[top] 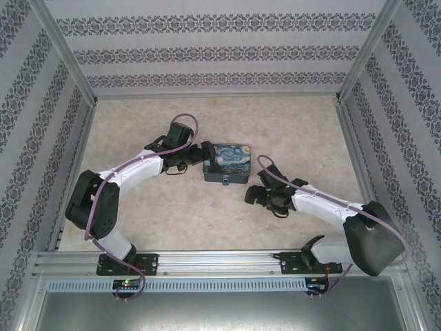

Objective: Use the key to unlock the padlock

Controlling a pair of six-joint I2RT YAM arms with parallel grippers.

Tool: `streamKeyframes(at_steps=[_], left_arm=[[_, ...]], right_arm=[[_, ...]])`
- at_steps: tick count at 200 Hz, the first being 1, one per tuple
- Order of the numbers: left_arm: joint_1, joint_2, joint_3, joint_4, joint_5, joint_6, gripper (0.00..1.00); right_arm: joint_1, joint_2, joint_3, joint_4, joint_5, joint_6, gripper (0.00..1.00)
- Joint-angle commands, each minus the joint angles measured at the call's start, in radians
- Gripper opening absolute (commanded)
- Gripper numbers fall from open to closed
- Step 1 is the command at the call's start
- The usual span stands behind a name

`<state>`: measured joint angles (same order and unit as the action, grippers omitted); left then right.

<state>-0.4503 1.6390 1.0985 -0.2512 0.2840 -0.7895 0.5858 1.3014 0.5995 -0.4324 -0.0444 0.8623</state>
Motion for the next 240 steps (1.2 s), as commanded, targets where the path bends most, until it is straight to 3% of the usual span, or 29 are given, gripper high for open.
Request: streamKeyframes(at_steps=[1, 34, 72, 105, 140, 240], left_arm=[[0.006, 0.011, 0.022, 0.021, 0.01, 0.008, 0.99], [0.006, 0.008, 0.017, 0.032, 0.015, 0.004, 0.99], [0.006, 0.02, 0.02, 0.038, 0.014, 0.007, 0.99], [0.007, 0.025, 0.024, 0.054, 0.024, 0.005, 0.99], [0.008, 0.035, 0.018, 0.097, 0.047, -0.013, 0.99], [0.007, 0.079, -0.037, 0.224, 0.113, -0.06, 0.99]], right_arm=[[0.027, 0.01, 0.054, -0.125, 0.074, 0.008, 0.94], [0.037, -0.066, 0.058, -0.182, 0.13, 0.082, 0.95], [0.041, -0.17, -0.024, -0.179, 0.116, 0.295, 0.94], [0.021, -0.244, -0.08, -0.168, 0.099, 0.444, 0.81], [-0.053, -0.282, -0.122, -0.161, 0.025, 0.571, 0.75], [-0.152, -0.138, -0.008, -0.237, -0.035, 0.555, 0.57]])
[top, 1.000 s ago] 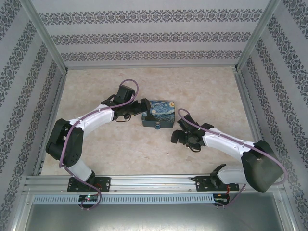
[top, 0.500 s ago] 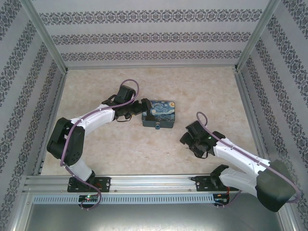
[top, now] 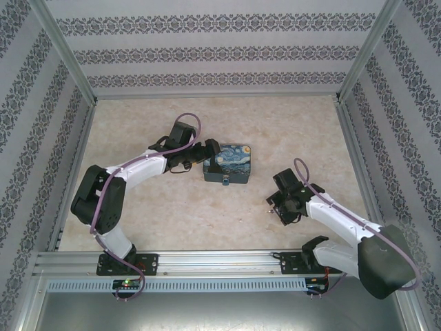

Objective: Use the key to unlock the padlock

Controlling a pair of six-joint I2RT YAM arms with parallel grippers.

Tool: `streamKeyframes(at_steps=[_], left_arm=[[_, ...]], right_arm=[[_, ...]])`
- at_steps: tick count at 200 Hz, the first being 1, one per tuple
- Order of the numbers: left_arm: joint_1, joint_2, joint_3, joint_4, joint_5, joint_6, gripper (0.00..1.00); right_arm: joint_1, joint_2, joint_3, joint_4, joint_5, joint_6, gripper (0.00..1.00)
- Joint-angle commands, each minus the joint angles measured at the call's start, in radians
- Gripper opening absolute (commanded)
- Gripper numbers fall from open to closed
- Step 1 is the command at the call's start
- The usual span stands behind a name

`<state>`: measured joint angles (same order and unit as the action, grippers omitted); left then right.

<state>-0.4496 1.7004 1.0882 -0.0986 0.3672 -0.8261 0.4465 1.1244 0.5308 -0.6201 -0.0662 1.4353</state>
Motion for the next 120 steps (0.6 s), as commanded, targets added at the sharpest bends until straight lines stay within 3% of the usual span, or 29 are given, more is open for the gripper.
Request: streamKeyframes(at_steps=[1, 58, 120], left_arm=[[0.006, 0.019, -0.027, 0.072, 0.031, -0.023, 0.99], [0.012, 0.039, -0.061, 0.127, 0.056, -0.036, 0.99], [0.039, 0.07, -0.072, 0.167, 0.096, -0.051, 1.0]], right_arm=[[-0.014, 0.042, 0.063, -0.051, -0.014, -0.019, 0.57], [-0.014, 0.153, 0.14, -0.11, -0.015, -0.052, 0.54], [-0.011, 0.169, 0.114, -0.125, -0.014, -0.031, 0.53]])
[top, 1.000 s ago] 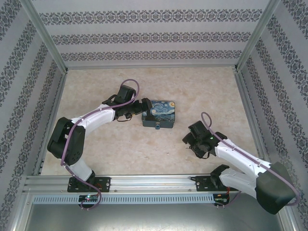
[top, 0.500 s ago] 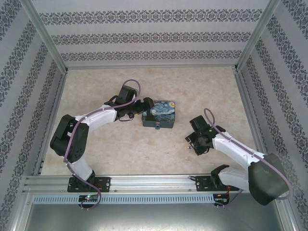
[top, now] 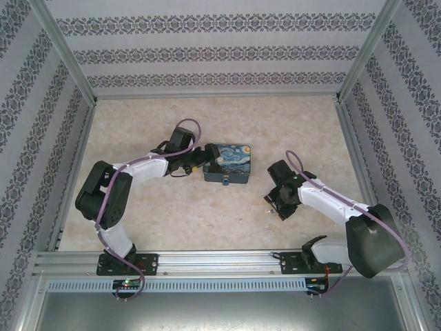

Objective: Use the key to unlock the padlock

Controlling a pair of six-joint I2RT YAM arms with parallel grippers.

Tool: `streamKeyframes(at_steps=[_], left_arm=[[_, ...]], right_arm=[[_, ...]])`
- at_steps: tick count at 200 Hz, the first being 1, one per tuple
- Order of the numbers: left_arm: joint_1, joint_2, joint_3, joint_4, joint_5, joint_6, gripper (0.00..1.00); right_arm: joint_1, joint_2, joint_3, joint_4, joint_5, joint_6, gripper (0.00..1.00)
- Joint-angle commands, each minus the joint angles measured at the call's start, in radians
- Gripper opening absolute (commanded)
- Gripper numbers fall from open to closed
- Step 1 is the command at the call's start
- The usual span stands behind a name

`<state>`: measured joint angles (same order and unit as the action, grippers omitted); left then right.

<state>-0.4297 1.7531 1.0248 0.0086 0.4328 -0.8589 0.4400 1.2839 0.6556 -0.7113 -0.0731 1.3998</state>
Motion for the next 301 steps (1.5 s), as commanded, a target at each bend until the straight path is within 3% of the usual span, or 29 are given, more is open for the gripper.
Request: streamKeyframes(at_steps=[1, 86, 121, 146, 160, 230, 263, 301], left_arm=[[0.02, 0.018, -0.008, 0.06, 0.03, -0.019, 0.99], [0.028, 0.032, 0.001, 0.065, 0.058, -0.028, 0.99], [0.029, 0.028, 0.0, 0.051, 0.057, -0.025, 1.0], [0.029, 0.015, 0.0, 0.02, 0.055, -0.013, 0.99], [0.028, 0.007, -0.001, -0.003, 0.051, -0.004, 1.0], [0.029, -0.055, 0.017, -0.074, 0.048, 0.025, 0.99], [0.029, -0.081, 0.023, -0.088, 0.047, 0.032, 0.99], [0.031, -0.103, 0.056, -0.084, 0.095, 0.025, 0.99]], right_arm=[[-0.004, 0.01, -0.011, -0.034, -0.007, 0.005, 0.53], [-0.045, 0.157, 0.035, -0.006, 0.0, -0.049, 0.41], [-0.06, 0.195, 0.024, 0.012, -0.001, -0.075, 0.3], [-0.059, 0.207, 0.009, 0.043, -0.009, -0.104, 0.12], [-0.053, 0.201, 0.01, 0.05, -0.001, -0.148, 0.0], [-0.014, 0.059, 0.15, 0.174, 0.014, -0.598, 0.0], [-0.014, -0.012, 0.183, 0.324, -0.118, -0.775, 0.0], [-0.052, -0.066, 0.141, 0.604, -0.475, -0.897, 0.0]])
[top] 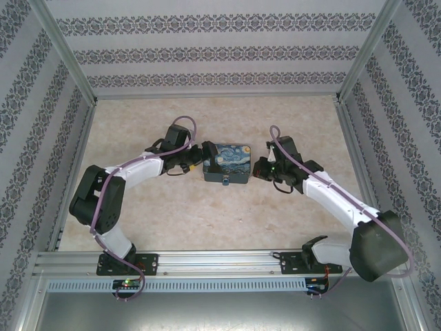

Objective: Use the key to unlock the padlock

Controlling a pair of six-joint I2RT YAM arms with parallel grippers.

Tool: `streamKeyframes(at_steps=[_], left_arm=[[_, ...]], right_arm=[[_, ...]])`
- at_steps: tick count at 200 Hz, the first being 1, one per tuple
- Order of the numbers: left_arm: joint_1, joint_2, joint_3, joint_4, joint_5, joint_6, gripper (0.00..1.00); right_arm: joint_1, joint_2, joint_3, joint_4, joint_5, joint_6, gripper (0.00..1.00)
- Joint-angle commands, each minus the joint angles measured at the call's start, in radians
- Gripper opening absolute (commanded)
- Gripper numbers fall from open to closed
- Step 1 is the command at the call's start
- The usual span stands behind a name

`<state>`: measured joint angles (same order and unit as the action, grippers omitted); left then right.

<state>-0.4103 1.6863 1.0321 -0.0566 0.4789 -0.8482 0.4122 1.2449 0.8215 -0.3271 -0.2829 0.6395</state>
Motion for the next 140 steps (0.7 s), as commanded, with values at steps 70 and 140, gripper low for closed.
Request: streamKeyframes(at_steps=[70, 140], left_arm=[[0.041, -0.019, 0.057, 0.219, 0.29, -0.193, 1.0], [0.041, -0.021, -0.013, 0.39, 0.32, -0.315, 0.91]], right_arm=[[-0.048, 0.086, -0.004, 0.482, -0.538, -0.079, 0.0], [-0.032, 0.141, 0.011, 0.641, -0.549, 0.03, 0.0]])
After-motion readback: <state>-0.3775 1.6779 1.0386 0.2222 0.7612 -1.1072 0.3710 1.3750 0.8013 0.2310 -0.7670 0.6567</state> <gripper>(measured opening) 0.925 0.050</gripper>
